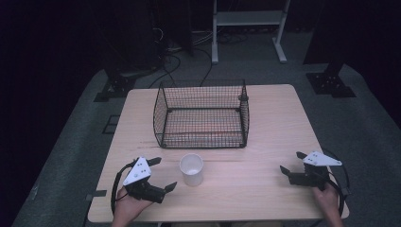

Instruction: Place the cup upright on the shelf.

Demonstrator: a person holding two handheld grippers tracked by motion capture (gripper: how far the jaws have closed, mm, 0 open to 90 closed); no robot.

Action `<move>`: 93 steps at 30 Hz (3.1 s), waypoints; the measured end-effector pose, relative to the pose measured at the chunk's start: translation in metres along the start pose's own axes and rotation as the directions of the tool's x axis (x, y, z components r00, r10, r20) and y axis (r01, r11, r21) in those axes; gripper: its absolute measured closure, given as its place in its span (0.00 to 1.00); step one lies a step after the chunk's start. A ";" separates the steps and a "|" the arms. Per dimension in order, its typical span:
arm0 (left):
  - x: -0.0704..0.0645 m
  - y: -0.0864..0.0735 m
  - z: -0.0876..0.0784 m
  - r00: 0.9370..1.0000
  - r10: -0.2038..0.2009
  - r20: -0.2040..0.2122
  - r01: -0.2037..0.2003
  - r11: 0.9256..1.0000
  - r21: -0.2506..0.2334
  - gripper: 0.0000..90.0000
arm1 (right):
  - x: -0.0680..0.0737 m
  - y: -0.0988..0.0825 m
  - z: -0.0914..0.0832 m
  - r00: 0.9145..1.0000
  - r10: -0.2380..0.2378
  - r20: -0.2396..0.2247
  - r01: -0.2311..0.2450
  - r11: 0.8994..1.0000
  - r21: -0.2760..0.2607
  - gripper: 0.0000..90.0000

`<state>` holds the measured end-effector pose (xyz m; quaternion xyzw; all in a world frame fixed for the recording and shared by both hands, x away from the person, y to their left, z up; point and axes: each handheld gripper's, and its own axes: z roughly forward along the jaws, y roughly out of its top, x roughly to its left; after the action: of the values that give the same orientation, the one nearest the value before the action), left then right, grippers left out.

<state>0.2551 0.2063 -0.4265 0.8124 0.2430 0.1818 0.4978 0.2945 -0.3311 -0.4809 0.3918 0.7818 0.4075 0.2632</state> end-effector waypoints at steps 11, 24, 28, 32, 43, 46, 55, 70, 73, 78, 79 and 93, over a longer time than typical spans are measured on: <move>-0.004 0.009 0.016 0.999 0.018 0.035 -0.020 0.998 0.062 0.02 | 0.000 0.000 0.000 1.000 -0.003 -0.001 0.003 1.000 0.000 0.15; -0.007 0.014 0.041 0.997 0.023 0.073 -0.034 0.988 0.148 0.02 | 0.000 0.000 0.000 1.000 -0.006 -0.002 0.006 1.000 -0.001 0.15; -0.008 0.015 0.048 0.997 0.016 0.078 -0.029 0.986 0.165 0.02 | 0.000 0.000 0.000 1.000 -0.008 -0.001 0.008 1.000 0.000 0.15; -0.008 0.016 0.054 0.997 0.017 0.080 -0.031 0.983 0.183 0.02 | 0.001 0.000 0.000 1.000 -0.008 -0.002 0.008 1.000 0.000 0.15; -0.008 0.019 0.070 0.997 0.011 0.082 -0.029 0.975 0.222 0.04 | 0.001 0.000 0.000 1.000 -0.010 -0.003 0.010 1.000 0.000 0.15; -0.007 0.022 0.075 0.996 0.008 0.090 -0.030 0.970 0.242 0.05 | 0.001 0.000 0.000 1.000 -0.010 -0.004 0.010 1.000 0.000 0.15; -0.005 0.027 0.085 0.995 0.005 0.099 -0.035 0.953 0.302 0.19 | 0.001 0.000 0.000 1.000 -0.011 -0.005 0.011 1.000 -0.001 0.15; -0.010 0.037 0.081 0.994 0.018 0.110 -0.048 0.958 0.282 0.24 | 0.000 0.000 0.000 1.000 -0.007 -0.006 0.007 1.000 -0.003 0.15; -0.014 0.041 0.079 0.993 0.025 0.114 -0.054 0.964 0.261 0.24 | 0.001 0.000 0.000 1.000 -0.009 -0.004 0.009 1.000 -0.004 0.15; -0.017 0.046 0.080 0.991 0.025 0.131 -0.058 0.967 0.250 0.24 | 0.001 0.000 0.000 1.000 -0.011 -0.005 0.011 1.000 -0.003 0.15; -0.017 0.047 0.080 0.990 0.021 0.140 -0.056 0.967 0.249 0.24 | 0.001 0.000 0.000 1.000 -0.011 -0.003 0.011 1.000 -0.005 0.15; -0.010 0.062 0.082 0.985 0.024 0.169 -0.064 0.970 0.233 0.24 | 0.001 0.000 0.000 1.000 -0.009 -0.004 0.009 1.000 -0.006 0.15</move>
<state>0.3043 0.1171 -0.4072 0.8838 0.2026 0.0946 0.4110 0.2938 -0.3306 -0.4808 0.3865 0.7830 0.4093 0.2647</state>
